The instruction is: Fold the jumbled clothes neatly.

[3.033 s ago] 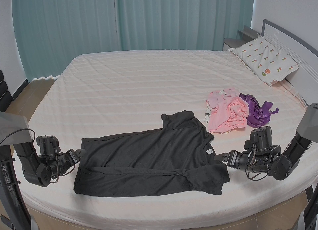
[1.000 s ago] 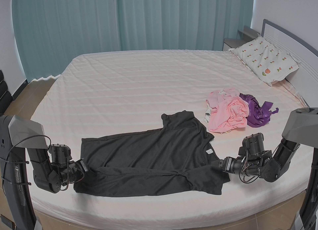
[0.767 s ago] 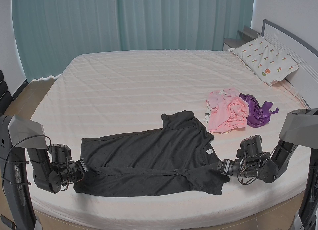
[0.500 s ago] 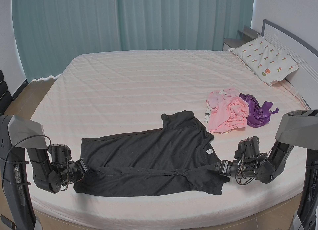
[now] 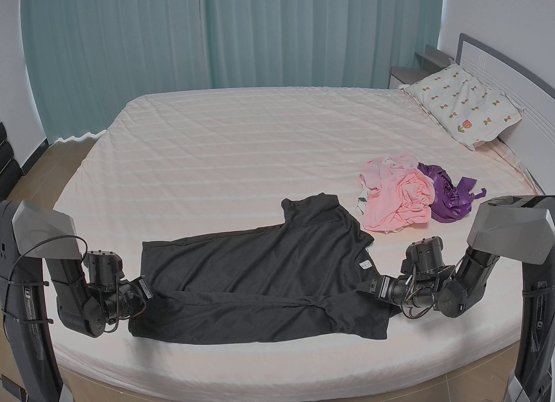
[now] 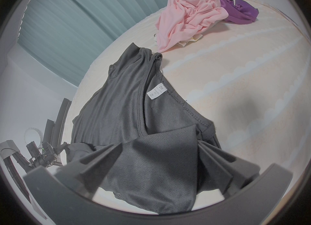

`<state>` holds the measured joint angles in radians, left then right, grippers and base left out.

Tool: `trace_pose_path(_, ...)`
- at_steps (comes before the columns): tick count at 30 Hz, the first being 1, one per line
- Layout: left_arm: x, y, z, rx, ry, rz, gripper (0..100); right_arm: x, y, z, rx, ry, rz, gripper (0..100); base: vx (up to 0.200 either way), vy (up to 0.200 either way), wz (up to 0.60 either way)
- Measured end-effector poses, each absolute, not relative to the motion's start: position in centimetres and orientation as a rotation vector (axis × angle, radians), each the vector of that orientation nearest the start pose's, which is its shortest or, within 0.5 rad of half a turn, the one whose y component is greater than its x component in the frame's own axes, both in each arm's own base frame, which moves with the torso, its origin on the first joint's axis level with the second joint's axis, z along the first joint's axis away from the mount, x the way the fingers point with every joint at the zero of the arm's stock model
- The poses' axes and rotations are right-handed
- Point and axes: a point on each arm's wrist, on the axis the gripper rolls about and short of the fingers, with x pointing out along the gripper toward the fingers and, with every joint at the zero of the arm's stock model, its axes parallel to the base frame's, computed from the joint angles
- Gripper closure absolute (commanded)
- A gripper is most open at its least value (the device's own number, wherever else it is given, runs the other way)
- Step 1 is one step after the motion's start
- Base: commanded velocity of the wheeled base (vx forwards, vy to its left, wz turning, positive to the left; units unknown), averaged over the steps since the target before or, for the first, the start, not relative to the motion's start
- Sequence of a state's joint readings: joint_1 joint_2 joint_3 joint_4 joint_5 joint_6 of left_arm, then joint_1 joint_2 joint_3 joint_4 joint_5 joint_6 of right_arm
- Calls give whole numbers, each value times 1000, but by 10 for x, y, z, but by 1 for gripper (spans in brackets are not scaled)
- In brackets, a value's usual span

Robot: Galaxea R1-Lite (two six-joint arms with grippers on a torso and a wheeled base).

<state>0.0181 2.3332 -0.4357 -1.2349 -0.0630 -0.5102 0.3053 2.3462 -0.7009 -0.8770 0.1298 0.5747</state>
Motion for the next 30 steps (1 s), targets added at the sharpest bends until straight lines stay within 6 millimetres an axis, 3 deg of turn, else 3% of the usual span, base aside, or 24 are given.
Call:
trace_pose_path(14,297,7,-31,-549,655,152,100,330,101,-30,544,849,143,100,0,0,0)
trace_pose_path(23,290,19,-5,-567,581,177,100,331,93,-1,639,747,137,100,0,0,0)
trace_pose_path(30,278,21,0,-571,591,182,100,327,83,16,664,657,147,100,0,0,0)
